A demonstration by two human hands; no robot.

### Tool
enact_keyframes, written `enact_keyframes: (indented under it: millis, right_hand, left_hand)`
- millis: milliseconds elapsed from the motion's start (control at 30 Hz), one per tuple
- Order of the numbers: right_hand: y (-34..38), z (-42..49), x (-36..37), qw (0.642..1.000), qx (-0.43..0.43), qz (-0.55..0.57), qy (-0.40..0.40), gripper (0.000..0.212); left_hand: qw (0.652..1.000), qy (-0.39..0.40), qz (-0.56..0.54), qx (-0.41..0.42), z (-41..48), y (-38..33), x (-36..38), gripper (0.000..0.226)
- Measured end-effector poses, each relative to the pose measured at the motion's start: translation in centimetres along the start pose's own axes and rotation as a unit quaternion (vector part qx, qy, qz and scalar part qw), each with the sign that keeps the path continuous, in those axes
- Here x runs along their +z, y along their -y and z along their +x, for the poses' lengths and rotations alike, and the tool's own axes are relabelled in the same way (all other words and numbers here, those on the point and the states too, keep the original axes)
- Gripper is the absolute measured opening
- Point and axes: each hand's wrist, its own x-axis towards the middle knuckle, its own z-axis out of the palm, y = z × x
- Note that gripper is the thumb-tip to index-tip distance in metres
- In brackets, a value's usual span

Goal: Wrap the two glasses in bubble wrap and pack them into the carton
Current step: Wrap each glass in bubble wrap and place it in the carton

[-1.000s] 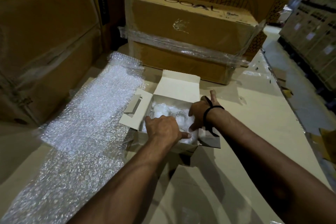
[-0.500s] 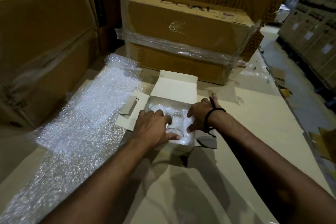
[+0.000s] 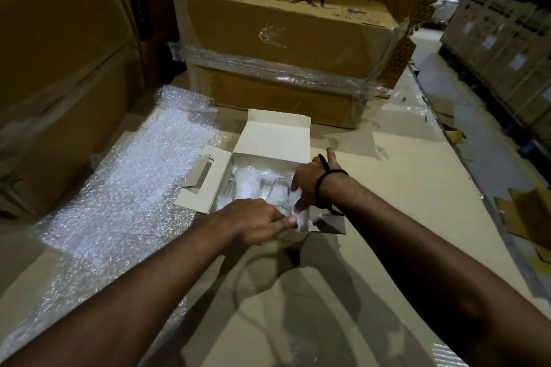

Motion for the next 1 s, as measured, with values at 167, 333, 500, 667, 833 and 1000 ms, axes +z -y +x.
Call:
enact_keyframes:
  millis: [167, 333, 500, 667, 833, 1000]
  right_hand:
    - [-0.4, -0.1, -0.2, 1.0, 0.009, -0.014, -0.02, 0.066]
    - [0.6, 1.4, 0.7, 1.0, 0.026, 0.002, 0.007, 0.072]
    - [-0.8, 1.1, -0.5, 1.0, 0.023, -0.016, 0.0, 0.073]
    - [0.0, 1.1, -0.3, 0.999, 0.024, -0.029, 0.032, 0.076]
    - [0.6, 1.8, 0.3, 0.999, 0.017, -0.019, 0.03, 0.071]
    - [-0.6, 1.2, -0.3, 0.999, 0.012, -0.039, 0.0, 0.073]
  left_hand:
    - [0.998, 0.035, 0.025, -0.036, 0.4, -0.4, -0.3, 0.065]
    - [0.996, 0.059, 0.039, -0.061, 0.5, -1.1, -0.6, 0.069]
    - [0.995, 0.053, -0.07, -0.055, -0.8, 0.1, -1.7, 0.054]
    - [0.992, 0.089, -0.01, -0.085, -1.0, -0.8, -1.8, 0.066]
    - [0.992, 0.079, -0.044, -0.093, -1.4, -0.5, -1.7, 0.069]
    - [0.99, 0.06, -0.112, -0.062, -2.5, 1.8, -2.0, 0.072]
